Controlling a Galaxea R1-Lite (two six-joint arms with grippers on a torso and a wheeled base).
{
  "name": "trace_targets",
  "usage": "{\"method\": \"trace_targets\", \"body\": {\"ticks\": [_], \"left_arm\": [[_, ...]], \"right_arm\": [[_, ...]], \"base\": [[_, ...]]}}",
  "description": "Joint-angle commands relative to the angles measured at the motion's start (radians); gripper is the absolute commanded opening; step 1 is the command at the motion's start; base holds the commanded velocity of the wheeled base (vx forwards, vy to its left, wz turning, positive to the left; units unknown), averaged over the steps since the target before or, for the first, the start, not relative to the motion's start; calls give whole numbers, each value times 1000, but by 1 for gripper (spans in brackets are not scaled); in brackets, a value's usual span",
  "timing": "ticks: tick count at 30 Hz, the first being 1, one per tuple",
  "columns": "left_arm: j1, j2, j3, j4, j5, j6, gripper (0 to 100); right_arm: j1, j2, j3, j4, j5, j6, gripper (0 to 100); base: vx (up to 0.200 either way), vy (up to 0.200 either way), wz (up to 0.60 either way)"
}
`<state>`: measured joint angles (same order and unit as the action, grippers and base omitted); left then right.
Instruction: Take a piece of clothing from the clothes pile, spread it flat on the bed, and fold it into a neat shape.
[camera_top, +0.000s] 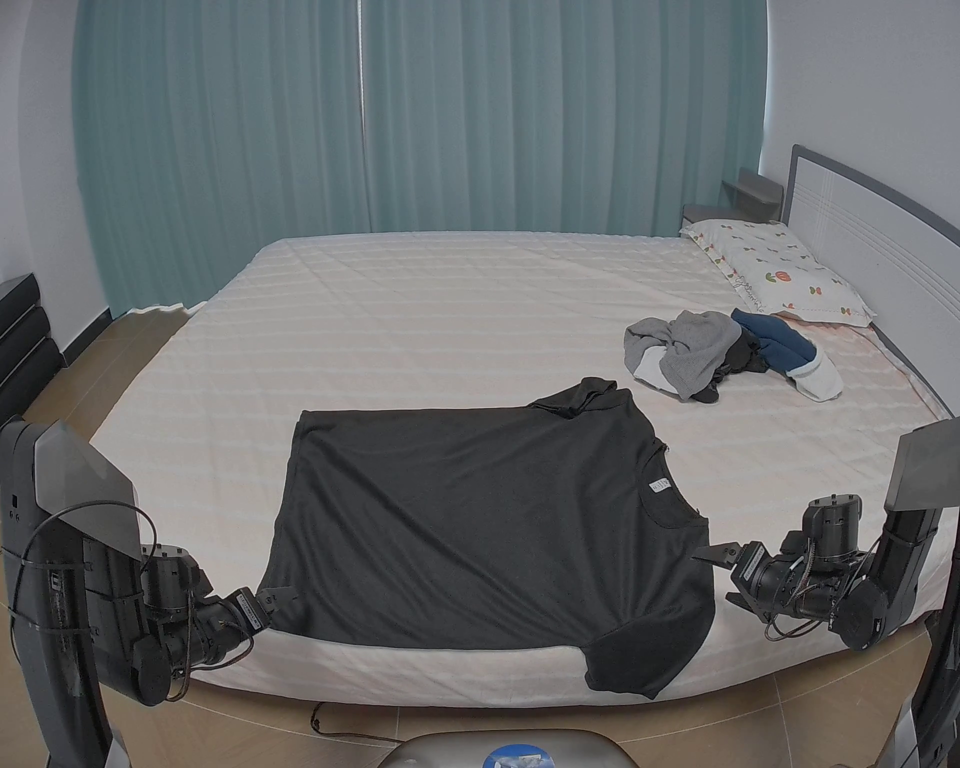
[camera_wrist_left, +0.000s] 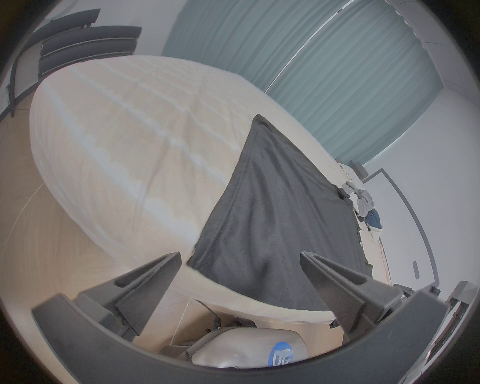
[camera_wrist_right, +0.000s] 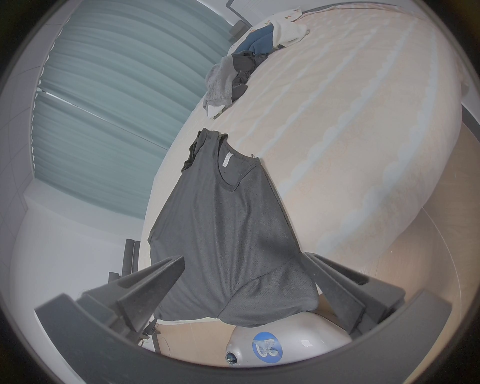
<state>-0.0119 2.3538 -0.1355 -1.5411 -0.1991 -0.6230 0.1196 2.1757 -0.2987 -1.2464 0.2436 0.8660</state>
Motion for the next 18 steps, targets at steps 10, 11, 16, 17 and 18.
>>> {"method": "trace_targets", "body": {"ticks": [10, 11, 16, 17, 18], "left_arm": [[-13, 73, 7, -25, 64, 43, 0], [-11, 73, 8, -25, 75, 43, 0], [-10, 67, 39, -25, 99, 45, 0], [-10, 65, 48, -25, 103, 45, 0], [-10, 65, 50, -25, 104, 45, 0]], "right_arm": [[2, 3, 12, -1, 0, 2, 100], [0, 1, 12, -1, 0, 2, 100], [-1, 3, 12, -1, 0, 2, 100], [-1, 3, 12, -1, 0, 2, 100], [-1, 3, 12, -1, 0, 2, 100]], "base": [[0, 0, 0], [0, 0, 0], [0, 0, 0], [0, 0, 0], [0, 0, 0]]}}
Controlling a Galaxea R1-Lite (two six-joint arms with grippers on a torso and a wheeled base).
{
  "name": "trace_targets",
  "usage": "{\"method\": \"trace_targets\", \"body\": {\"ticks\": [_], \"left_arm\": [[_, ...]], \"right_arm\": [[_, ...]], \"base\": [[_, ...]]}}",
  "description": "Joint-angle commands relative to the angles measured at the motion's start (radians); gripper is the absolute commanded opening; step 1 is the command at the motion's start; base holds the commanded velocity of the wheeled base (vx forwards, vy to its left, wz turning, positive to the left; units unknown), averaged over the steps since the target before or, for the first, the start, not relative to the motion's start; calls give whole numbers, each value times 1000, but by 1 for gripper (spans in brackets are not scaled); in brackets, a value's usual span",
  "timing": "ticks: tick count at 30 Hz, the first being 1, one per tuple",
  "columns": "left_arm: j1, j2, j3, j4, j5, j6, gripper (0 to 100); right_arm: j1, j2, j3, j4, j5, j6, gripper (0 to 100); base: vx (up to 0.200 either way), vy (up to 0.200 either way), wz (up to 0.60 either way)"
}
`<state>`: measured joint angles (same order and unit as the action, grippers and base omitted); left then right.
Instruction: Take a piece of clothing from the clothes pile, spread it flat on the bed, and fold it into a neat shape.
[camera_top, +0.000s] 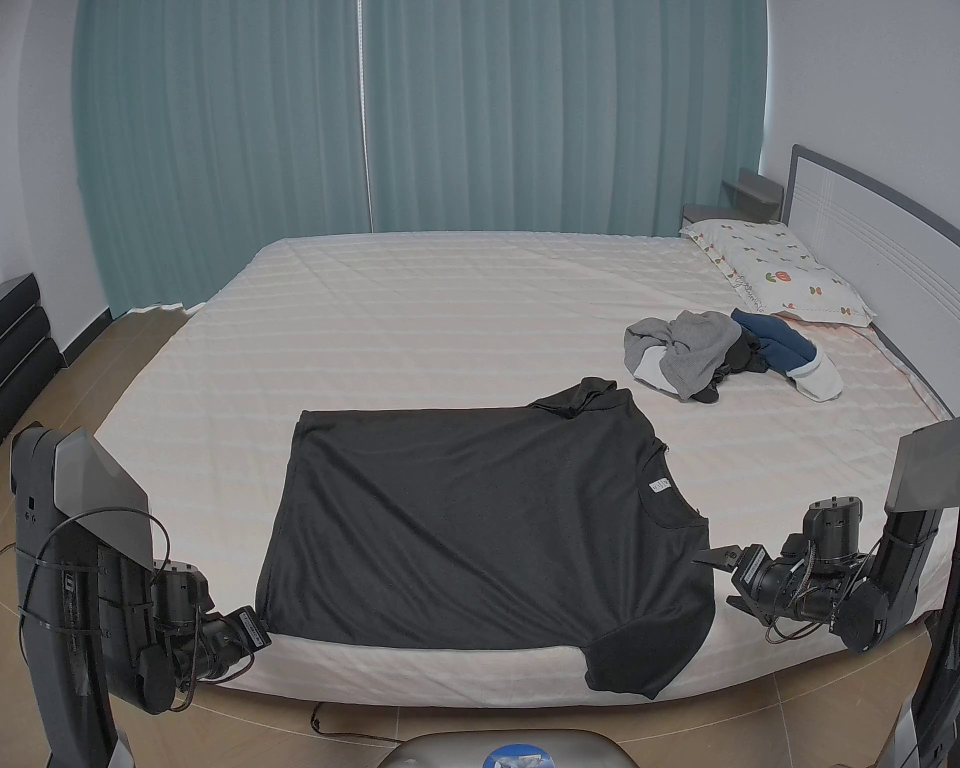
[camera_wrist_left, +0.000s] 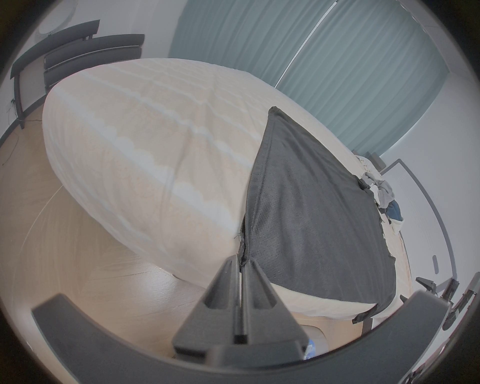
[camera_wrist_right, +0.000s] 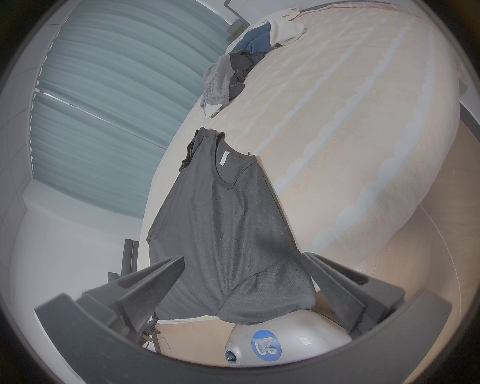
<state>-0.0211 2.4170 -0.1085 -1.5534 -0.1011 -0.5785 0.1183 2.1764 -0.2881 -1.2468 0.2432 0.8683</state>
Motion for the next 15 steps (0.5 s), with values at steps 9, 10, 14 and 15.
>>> {"method": "trace_targets", "body": {"ticks": [9, 10, 14, 15], "left_arm": [[13, -7, 52, -13, 44, 48, 0], [15, -9, 53, -13, 46, 49, 0], [24, -12, 67, -13, 44, 74, 0], [26, -12, 69, -13, 44, 78, 0]], "right_arm": [[0, 3, 1, 0, 1, 0, 100], [0, 3, 3, 1, 1, 0, 100], [0, 3, 3, 1, 1, -2, 100], [0, 3, 3, 1, 1, -2, 100]], "base": [[0, 0, 0], [0, 0, 0], [0, 0, 0], [0, 0, 0]]}}
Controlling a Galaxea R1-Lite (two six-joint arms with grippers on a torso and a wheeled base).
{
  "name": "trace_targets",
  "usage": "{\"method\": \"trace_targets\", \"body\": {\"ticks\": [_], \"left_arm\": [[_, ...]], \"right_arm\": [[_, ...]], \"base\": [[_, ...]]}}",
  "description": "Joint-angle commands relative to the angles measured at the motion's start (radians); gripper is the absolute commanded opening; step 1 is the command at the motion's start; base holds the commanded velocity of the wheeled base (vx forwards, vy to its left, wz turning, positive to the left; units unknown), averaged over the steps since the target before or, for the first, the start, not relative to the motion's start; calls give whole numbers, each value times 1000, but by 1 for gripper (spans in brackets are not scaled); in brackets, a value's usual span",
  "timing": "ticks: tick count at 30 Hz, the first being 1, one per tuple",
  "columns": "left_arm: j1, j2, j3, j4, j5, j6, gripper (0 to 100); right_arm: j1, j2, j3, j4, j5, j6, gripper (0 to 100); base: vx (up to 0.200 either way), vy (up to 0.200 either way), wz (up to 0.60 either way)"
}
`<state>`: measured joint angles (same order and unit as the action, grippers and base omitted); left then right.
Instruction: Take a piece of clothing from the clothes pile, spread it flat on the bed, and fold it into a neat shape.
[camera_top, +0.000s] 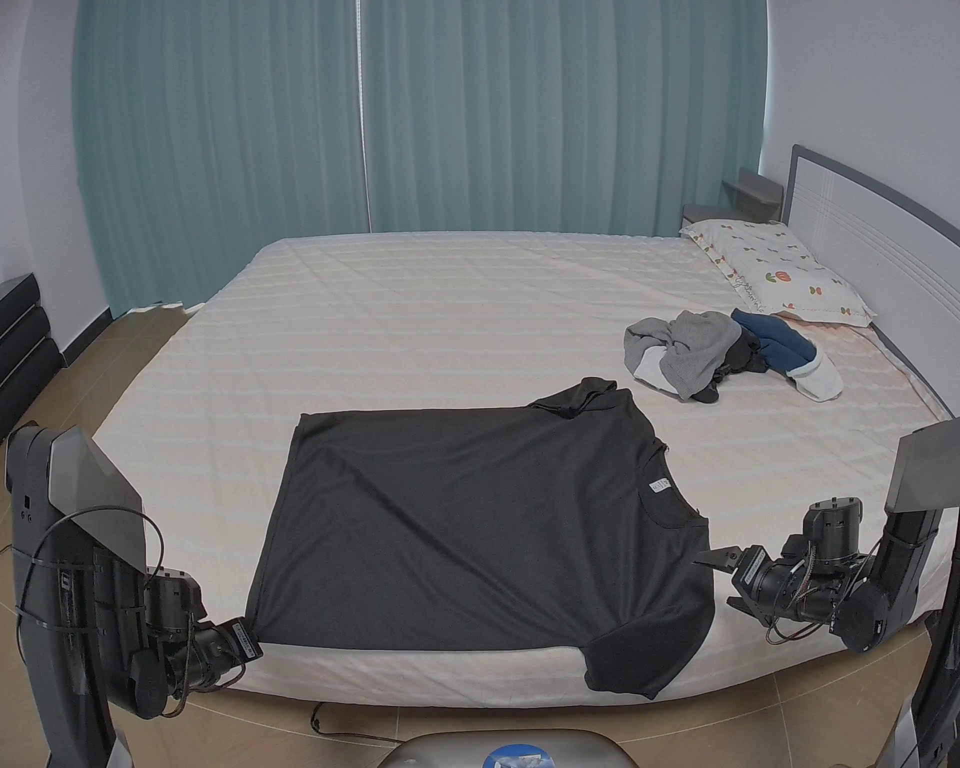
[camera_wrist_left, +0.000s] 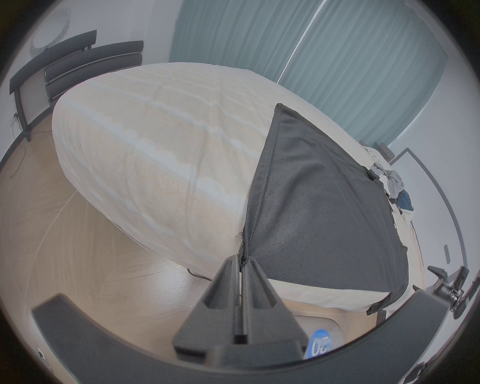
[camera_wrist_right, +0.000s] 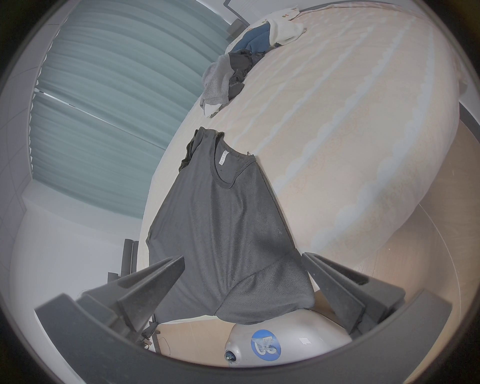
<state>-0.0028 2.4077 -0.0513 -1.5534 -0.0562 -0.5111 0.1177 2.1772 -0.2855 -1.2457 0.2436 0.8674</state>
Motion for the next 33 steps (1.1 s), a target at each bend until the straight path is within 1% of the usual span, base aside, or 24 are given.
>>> {"method": "trace_targets", "body": {"ticks": [1, 8, 19, 23, 24, 26, 28, 29, 31, 32, 33], "left_arm": [[10, -2, 19, -13, -1, 20, 0], [32, -1, 28, -13, -1, 59, 0], [33, 5, 34, -13, -4, 59, 0], [33, 4, 34, -13, -17, 55, 0], [35, 4, 31, -13, -22, 54, 100], [38, 5, 27, -13, -36, 54, 100], [56, -2, 25, -13, -86, 54, 100], [58, -2, 24, -13, -88, 54, 100], [98, -35, 18, -14, -142, 55, 100], [121, -56, 16, -14, -183, 57, 100], [144, -73, 11, -14, -241, 59, 100]], "right_arm": [[0, 3, 0, 0, 0, -1, 100], [0, 3, 5, -1, 0, -1, 100], [4, 4, 6, 0, 0, -2, 100], [4, 4, 6, 0, 0, -2, 100], [4, 4, 6, 0, 0, -1, 100], [4, 4, 5, 0, 0, -1, 100], [4, 4, 5, 0, 0, -1, 100], [4, 4, 5, 0, 0, -1, 100], [4, 4, 5, 0, 0, -1, 100], [4, 4, 5, 0, 0, -1, 100], [5, 3, 5, 0, 2, -1, 100]], "base": [[0, 0, 0], [0, 0, 0], [0, 0, 0], [0, 0, 0], [0, 0, 0], [0, 0, 0], [0, 0, 0], [0, 0, 0], [0, 0, 0], [0, 0, 0], [0, 0, 0]]}}
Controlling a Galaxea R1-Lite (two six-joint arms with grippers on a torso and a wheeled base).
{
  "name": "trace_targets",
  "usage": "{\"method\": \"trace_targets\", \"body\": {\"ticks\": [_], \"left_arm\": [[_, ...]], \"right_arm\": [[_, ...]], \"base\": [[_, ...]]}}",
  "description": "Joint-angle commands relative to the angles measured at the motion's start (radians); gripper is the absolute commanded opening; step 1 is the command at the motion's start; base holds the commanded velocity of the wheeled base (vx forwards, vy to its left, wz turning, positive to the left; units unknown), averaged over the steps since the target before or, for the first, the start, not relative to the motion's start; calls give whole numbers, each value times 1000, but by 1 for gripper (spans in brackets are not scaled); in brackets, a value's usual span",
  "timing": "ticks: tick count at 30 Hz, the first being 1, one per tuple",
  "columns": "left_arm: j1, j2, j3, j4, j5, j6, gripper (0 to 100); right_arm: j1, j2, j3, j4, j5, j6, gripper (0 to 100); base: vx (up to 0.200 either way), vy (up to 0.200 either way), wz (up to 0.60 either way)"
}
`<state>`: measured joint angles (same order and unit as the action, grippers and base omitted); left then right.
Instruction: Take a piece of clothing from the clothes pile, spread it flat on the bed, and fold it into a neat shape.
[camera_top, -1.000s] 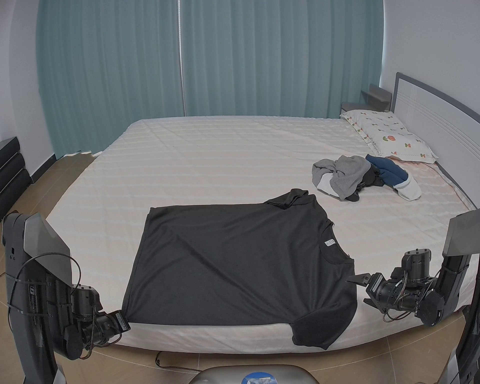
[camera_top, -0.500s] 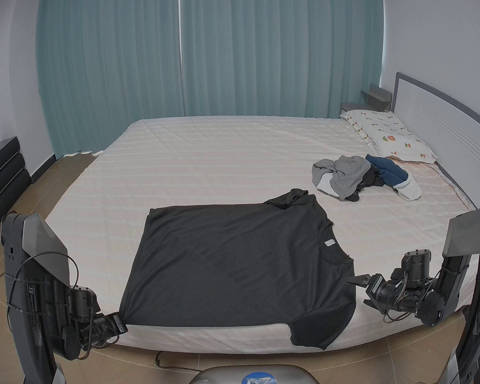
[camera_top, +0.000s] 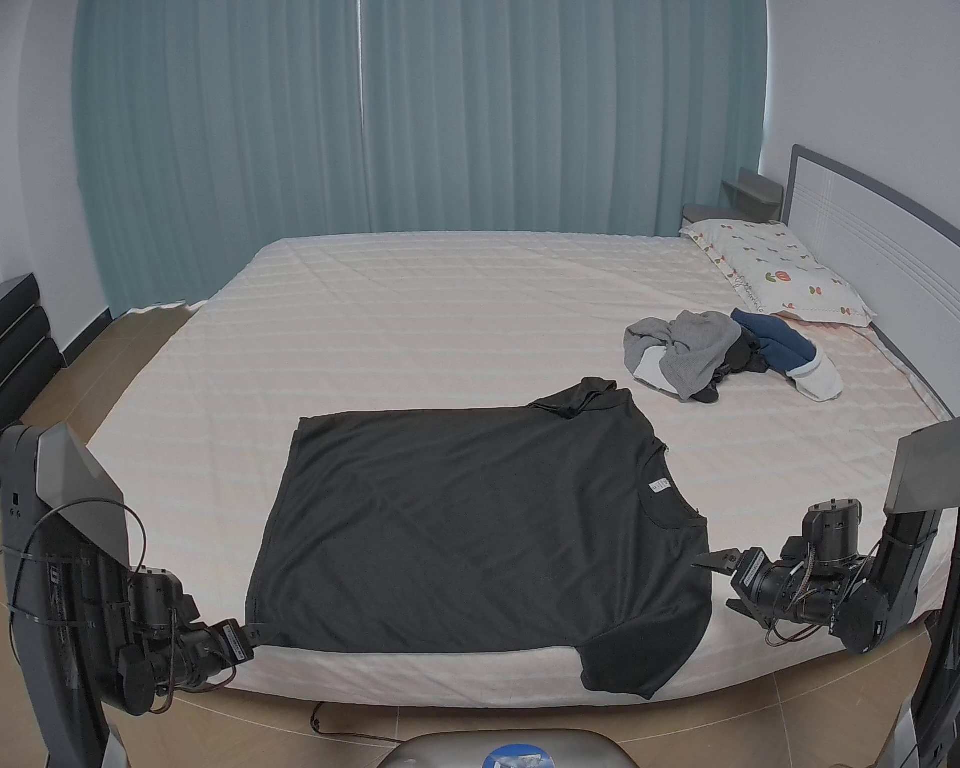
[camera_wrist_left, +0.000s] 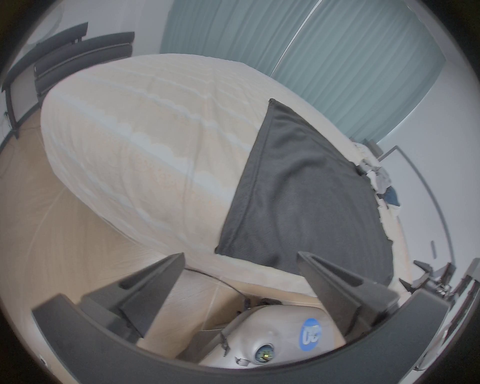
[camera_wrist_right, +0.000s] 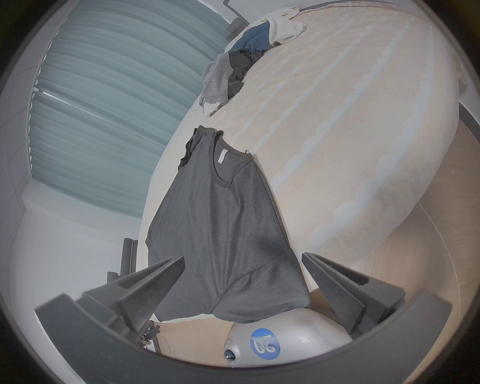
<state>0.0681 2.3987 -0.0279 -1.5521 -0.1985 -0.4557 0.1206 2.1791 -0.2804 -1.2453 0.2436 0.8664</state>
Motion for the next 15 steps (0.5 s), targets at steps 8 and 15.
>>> {"method": "trace_targets", "body": {"ticks": [8, 15], "left_arm": [[130, -52, -84, 0, -274, 155, 100], [136, -23, -164, 21, -394, 238, 100]], "right_arm": [[8, 7, -2, 0, 9, 0, 100], [11, 14, -2, 0, 14, 0, 100]], "base": [[0, 0, 0], [0, 0, 0]]}}
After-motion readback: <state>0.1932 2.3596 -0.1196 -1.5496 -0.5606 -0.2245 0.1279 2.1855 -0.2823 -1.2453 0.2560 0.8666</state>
